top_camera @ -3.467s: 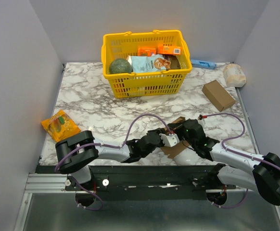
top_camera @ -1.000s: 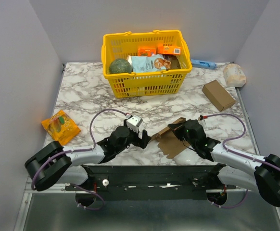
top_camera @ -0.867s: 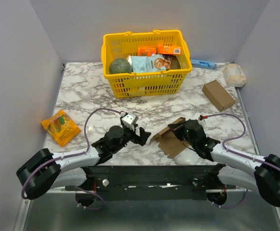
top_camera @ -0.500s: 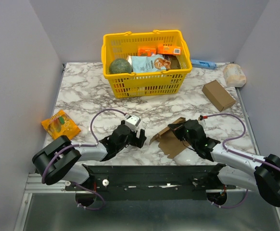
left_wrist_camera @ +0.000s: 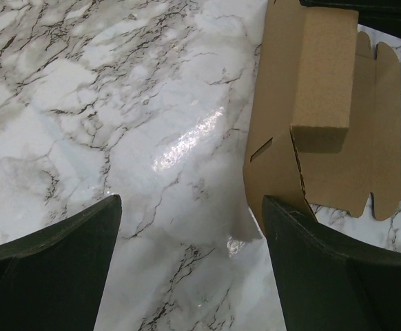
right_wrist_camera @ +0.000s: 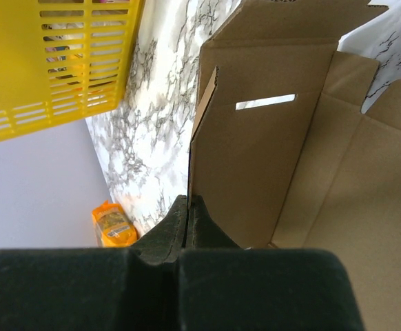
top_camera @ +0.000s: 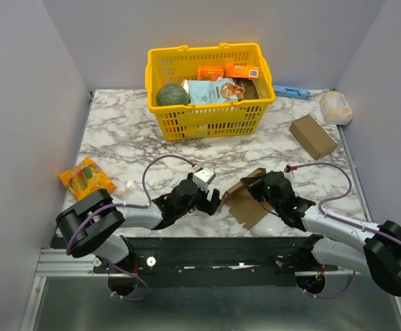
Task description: Fold the paper box
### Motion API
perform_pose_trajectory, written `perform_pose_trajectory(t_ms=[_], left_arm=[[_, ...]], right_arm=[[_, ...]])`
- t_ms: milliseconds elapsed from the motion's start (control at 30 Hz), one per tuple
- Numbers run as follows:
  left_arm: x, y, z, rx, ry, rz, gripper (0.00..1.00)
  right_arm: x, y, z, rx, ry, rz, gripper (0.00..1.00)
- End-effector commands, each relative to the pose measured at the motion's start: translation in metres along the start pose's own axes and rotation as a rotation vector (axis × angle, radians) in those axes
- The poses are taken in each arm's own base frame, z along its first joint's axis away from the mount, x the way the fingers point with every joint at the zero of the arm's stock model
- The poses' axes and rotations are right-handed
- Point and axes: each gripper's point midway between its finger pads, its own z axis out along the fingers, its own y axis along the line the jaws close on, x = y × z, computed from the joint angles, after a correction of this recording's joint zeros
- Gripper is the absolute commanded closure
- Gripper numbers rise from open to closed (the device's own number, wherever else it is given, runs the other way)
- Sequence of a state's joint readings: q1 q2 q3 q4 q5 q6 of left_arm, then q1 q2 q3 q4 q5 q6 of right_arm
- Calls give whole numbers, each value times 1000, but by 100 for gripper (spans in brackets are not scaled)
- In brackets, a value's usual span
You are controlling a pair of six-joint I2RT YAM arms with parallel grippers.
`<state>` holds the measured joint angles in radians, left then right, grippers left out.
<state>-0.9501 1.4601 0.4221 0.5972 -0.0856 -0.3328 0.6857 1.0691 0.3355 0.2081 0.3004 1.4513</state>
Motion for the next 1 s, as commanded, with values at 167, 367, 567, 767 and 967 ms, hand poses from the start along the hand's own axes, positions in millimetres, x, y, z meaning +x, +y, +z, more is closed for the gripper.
perform_pose_trajectory(t_ms=[167, 367, 567, 767, 967], left_arm=[[-11, -41, 7, 119, -19, 68, 11], [-8, -48, 7, 110, -15, 65, 12], [-14, -39, 16, 40, -43, 17, 14], [-24, -34, 23, -1, -93, 3, 19], [-36, -24, 29, -74, -146, -17, 21]], right_arm=[[2, -27, 0, 82, 1, -26, 100], [2, -28, 0, 86, 0, -24, 100], [3, -29, 0, 85, 6, -21, 100], [3, -29, -1, 82, 6, -18, 100], [3, -30, -1, 84, 4, -17, 100]])
